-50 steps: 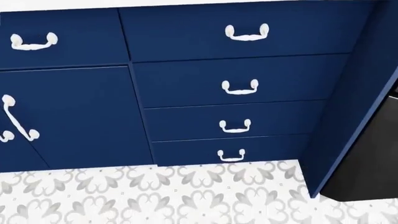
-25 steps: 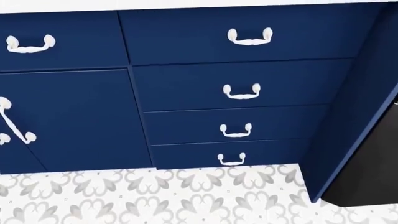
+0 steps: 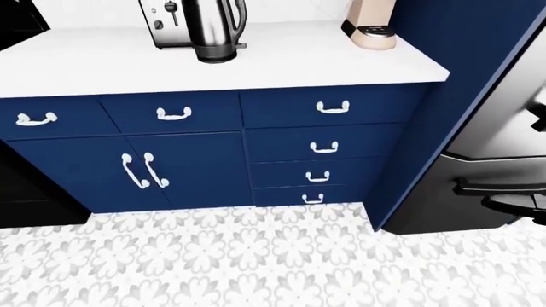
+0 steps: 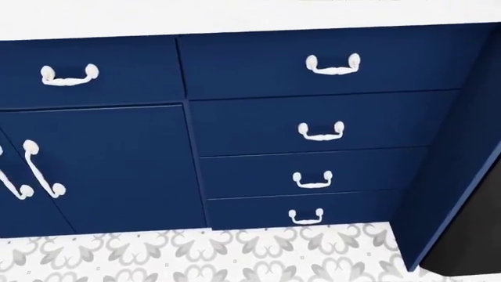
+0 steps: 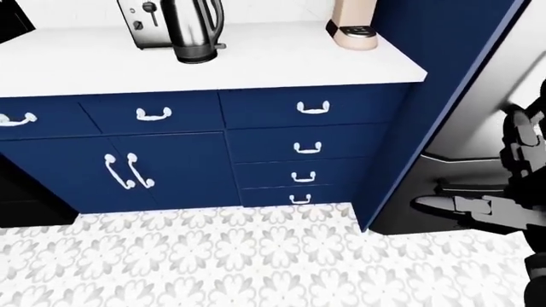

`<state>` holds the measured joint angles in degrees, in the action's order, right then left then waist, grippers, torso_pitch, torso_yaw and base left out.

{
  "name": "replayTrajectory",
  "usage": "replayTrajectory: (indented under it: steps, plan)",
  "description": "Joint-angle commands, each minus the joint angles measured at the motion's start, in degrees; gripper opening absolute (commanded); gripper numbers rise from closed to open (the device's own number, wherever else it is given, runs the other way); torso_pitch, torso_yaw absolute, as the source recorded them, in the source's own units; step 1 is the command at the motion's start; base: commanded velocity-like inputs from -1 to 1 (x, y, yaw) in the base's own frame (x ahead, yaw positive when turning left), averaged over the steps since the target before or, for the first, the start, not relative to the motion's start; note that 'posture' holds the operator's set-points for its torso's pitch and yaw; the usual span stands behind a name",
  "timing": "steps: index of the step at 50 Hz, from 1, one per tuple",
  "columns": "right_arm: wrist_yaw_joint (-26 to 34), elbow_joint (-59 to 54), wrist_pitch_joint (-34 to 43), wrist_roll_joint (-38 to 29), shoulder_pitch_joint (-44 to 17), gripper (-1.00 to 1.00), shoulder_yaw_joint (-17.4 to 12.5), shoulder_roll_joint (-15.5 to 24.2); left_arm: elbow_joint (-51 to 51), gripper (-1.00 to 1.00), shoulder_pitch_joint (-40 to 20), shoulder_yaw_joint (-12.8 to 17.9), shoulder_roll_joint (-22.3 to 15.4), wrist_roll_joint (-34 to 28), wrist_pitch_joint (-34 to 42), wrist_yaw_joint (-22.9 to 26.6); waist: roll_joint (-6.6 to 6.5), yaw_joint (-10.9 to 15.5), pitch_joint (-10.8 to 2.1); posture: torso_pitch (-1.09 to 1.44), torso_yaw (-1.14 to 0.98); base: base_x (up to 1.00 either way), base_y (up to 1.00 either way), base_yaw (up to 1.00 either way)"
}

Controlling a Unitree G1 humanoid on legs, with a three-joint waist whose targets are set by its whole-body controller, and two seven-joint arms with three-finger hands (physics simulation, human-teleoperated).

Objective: Close the lid of the electric kettle.

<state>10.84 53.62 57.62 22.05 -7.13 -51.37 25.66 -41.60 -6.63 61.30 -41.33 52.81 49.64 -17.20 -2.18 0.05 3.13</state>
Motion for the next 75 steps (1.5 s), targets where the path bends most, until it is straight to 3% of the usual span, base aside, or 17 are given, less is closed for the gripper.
replayTrajectory:
  steps: [1, 10, 11, 14, 19, 23, 24, 28, 34, 43, 47, 57, 60, 61, 68, 72, 75]
  plan:
    - [-0.33, 1.13, -1.39, -0.62, -0.84, 1.0, -0.84, 1.06, -1.46, 1.0, -0.83, 0.66, -1.35, 0.33, -1.62, 0.43, -0.05, -0.12, -0.44, 0.0, 0.0, 0.0, 0.18, 0.0]
    - [0.11, 0.74, -1.89, -1.51, -0.81, 1.0, -0.68, 0.69, -1.56, 1.0, -0.88, 0.08, -1.17, -0.34, -1.73, 0.65, 5.61, -0.13, -1.24, 0.0, 0.0, 0.0, 0.18, 0.0]
    - [0.17, 0.76, -1.85, -1.48, -0.79, 1.0, -0.78, 0.6, -1.54, 1.0, -1.01, 0.32, -1.33, -0.15, -1.53, 0.61, 3.26, -0.71, -0.67, 0.0, 0.0, 0.0, 0.2, 0.0]
    - [0.39, 0.21, -2.87, -2.18, -0.45, 1.0, -0.27, 0.26, -1.5, 1.0, -1.04, 0.21, -1.18, -0.47, -1.57, 0.8, 4.5, -0.3, -1.03, 0.0, 0.0, 0.0, 0.18, 0.0]
    - [0.53, 0.76, -1.81, -2.01, -0.74, 1.0, -0.75, 0.47, -1.41, 1.0, -0.99, -0.25, -0.86, -1.36, -1.95, 1.22, 2.13, -0.1, -0.41, 0.0, 0.0, 0.0, 0.18, 0.0]
    - [0.72, 0.36, -2.52, -2.54, -0.48, 1.0, -0.39, 0.08, -1.58, 1.0, -1.12, -0.11, -0.84, -1.37, -1.63, 1.29, -4.1, -0.29, -1.69, 0.0, 0.0, 0.0, 0.18, 0.0]
    - [0.75, 0.25, -2.75, -2.68, -0.4, 1.0, -0.29, -0.04, -1.61, 1.0, -1.09, -0.13, -0.81, -1.46, -1.63, 1.35, -1.17, 0.11, -0.98, 0.0, 0.0, 0.0, 0.19, 0.0]
    - [0.89, 0.0, -3.05, -3.04, -0.33, 1.0, -0.15, -0.21, -1.56, 1.0, -1.18, -0.21, -0.69, -1.65, -1.6, 1.48, -0.47, 0.15, -1.08, 0.0, 0.0, 0.0, 0.18, 0.0]
    - [0.92, 0.26, -2.7, -3.31, -0.36, 1.0, -0.07, -0.22, -1.35, 1.0, -1.14, -1.05, -0.04, -2.84, -2.2, 2.09, 5.03, 0.04, -0.87, 0.0, 0.0, 0.0, 0.18, 0.0]
    - [1.28, -0.2, -3.43, -4.34, -0.16, 1.0, 0.45, -0.53, -1.61, 1.0, -1.46, -1.17, 0.0, -3.34, -1.88, 2.29, 2.3, -0.13, -0.48, 0.0, 0.0, 0.0, 0.18, 0.0]
    - [1.48, -0.02, -3.09, -4.31, -0.34, 1.0, 0.19, -0.52, -1.78, 1.0, -1.56, -1.17, 0.08, -3.37, -1.74, 2.29, -3.45, -0.33, -1.52, 0.0, 0.0, 0.0, 0.18, 0.0]
    - [1.78, -0.06, -3.36, -4.76, -0.16, 1.0, 0.32, -0.67, -1.74, 1.0, -1.59, -1.35, 0.25, -3.84, -1.81, 2.6, 1.97, -0.06, -0.59, 0.0, 0.0, 0.0, 0.18, 0.0]
    - [1.9, 0.14, -2.98, -4.66, -0.3, 1.0, 0.07, -0.64, -1.54, 1.0, -1.5, -0.96, 0.23, -3.86, -1.79, 2.89, 5.68, -0.07, -1.22, 0.0, 0.0, 0.0, 0.18, 0.0]
    - [1.9, 0.25, -2.81, -4.63, -0.34, 1.0, 0.04, -0.61, -1.61, 1.0, -1.53, -0.69, 0.12, -3.56, -1.53, 2.78, 3.55, -0.55, -0.65, 0.0, 0.0, 0.0, 0.18, 0.0]
    - [2.04, -0.07, -3.22, -4.95, -0.23, 1.0, 0.14, -0.72, -1.48, 1.0, -1.45, -1.13, 0.32, -4.0, -1.81, 2.95, 2.61, -0.13, -0.61, 0.0, 0.0, 0.0, 0.18, 0.0]
    - [2.05, -0.01, -3.01, -5.03, -0.34, 1.0, 0.16, -0.66, -1.52, 1.0, -1.63, -1.22, 0.35, -4.02, -1.68, 2.9, -2.57, -0.42, -1.28, 0.0, 0.0, 0.0, 0.18, 0.0]
    - [2.14, -0.21, -3.3, -5.16, -0.29, 1.0, 0.26, -0.75, -1.67, 1.0, -1.59, -0.79, 0.15, -3.59, -1.29, 2.7, -2.05, -0.15, -0.38, 0.0, 0.0, 0.0, 0.18, 0.0]
